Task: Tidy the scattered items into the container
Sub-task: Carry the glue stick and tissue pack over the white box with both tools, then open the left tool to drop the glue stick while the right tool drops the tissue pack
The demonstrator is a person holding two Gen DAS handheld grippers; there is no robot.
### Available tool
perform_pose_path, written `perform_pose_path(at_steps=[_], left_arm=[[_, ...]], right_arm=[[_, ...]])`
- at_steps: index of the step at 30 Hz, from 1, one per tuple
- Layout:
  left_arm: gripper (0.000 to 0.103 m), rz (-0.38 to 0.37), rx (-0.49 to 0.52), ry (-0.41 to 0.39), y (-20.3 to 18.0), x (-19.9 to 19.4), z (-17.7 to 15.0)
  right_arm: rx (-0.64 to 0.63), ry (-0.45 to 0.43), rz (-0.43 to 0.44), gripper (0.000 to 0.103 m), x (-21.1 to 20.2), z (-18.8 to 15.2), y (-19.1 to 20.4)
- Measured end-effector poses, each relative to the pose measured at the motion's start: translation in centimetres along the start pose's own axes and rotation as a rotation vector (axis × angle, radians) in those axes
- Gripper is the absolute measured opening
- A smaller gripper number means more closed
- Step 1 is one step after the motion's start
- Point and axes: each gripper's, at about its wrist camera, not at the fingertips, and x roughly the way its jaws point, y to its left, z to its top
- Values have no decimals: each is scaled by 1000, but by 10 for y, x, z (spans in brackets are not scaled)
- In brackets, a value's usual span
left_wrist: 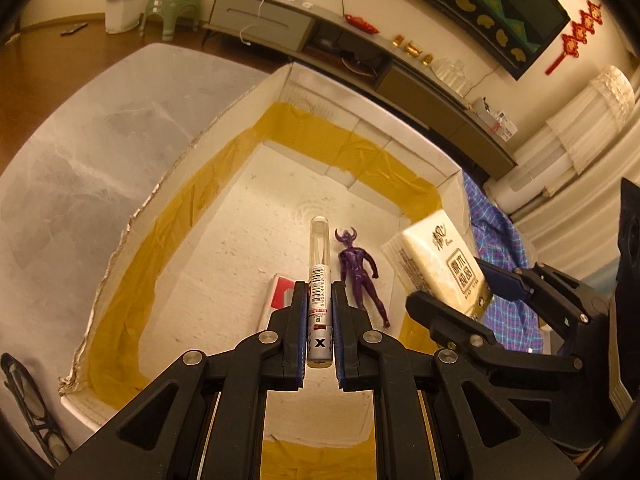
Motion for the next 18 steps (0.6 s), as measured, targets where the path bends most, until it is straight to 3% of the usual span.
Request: perform_pose_path(at_steps=[7,16,17,18], left_arm=[[12,15,-6,11,-2,2,22],[12,110,19,11,1,20,46],[14,119,21,10,2,22,46],[22,127,22,8,3,23,46]], right_arm=[[5,73,-6,53,25,15,-7],[42,139,11,53,47,30,-12],[42,144,11,53,49,30,-11],[41,150,11,54,51,31,-10]])
